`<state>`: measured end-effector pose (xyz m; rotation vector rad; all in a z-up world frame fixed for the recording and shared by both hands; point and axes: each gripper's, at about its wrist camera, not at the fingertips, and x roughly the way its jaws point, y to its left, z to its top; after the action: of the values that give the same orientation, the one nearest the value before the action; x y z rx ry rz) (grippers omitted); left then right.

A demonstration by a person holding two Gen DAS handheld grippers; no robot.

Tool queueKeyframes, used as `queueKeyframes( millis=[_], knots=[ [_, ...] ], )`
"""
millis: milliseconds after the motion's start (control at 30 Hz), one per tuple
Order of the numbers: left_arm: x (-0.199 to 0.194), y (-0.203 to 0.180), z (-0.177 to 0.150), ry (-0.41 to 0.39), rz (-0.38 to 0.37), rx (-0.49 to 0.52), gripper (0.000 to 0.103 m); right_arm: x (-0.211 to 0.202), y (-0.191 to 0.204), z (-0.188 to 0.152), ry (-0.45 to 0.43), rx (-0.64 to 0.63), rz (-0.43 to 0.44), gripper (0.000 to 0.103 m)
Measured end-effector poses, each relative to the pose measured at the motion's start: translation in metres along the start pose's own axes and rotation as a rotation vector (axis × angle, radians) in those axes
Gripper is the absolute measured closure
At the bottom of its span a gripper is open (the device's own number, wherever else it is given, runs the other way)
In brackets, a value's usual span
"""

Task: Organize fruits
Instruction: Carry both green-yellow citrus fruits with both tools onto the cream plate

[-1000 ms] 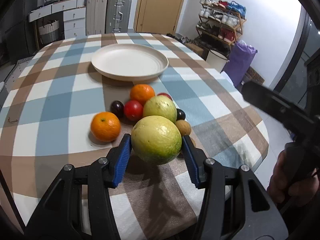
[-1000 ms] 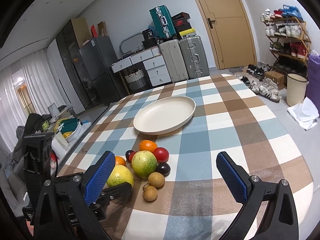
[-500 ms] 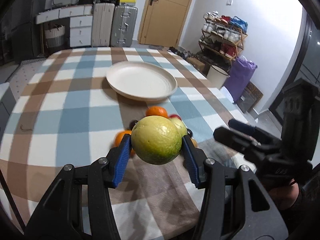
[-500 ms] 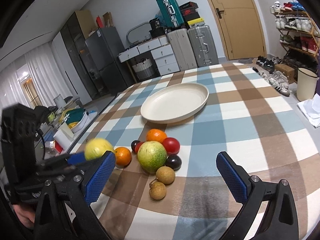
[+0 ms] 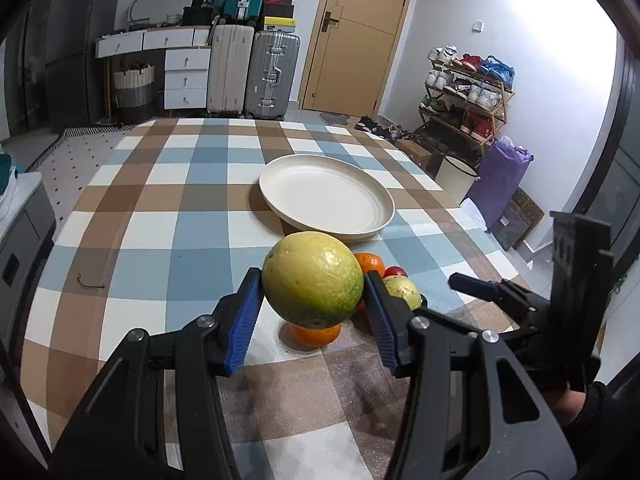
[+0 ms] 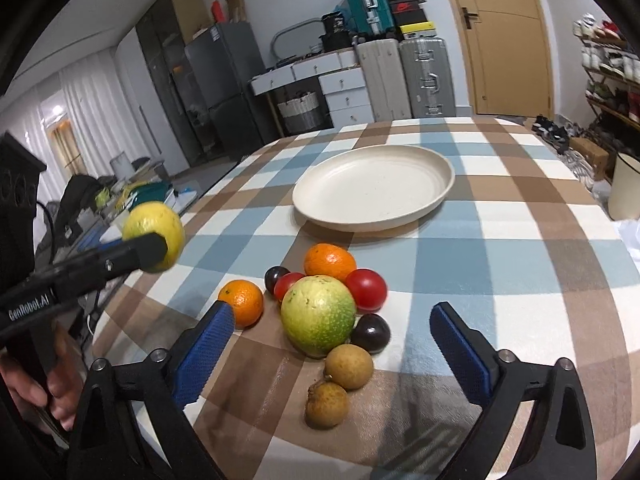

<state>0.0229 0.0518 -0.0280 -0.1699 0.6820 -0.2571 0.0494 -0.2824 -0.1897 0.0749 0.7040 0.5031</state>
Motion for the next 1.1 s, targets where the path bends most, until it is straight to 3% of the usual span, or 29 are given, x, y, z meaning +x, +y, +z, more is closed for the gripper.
queueKeyframes(
  millis=[533, 600, 767, 833, 1100],
  knots=[
    [0.021, 0.010, -0.001, 0.022, 0.012, -0.020, 0.055, 0.039, 0.013, 0.003, 0.110, -0.085, -0.047, 0.028],
    [0.021, 0.010, -0.001, 0.021, 0.013, -0.020, 0.055, 0.041, 0.014, 0.004, 0.112, -0.094, -0.066, 0.038],
    [0.021, 0.010, -0.001, 0.020, 0.013, -0.018, 0.055, 0.041, 0.012, 0.004, 0.108, -0.099, -0.056, 0.042],
    [0.020, 0.010, -0.001, 0.020, 0.012, -0.020, 0.055, 0.038, 0.014, 0.004, 0.097, -0.115, -0.033, 0.053],
    [0.022, 0.012, 0.001, 0.020, 0.012, -0.018, 0.055, 0.036, 0.011, 0.003, 0.081, -0.089, 0.017, 0.054]
  ],
)
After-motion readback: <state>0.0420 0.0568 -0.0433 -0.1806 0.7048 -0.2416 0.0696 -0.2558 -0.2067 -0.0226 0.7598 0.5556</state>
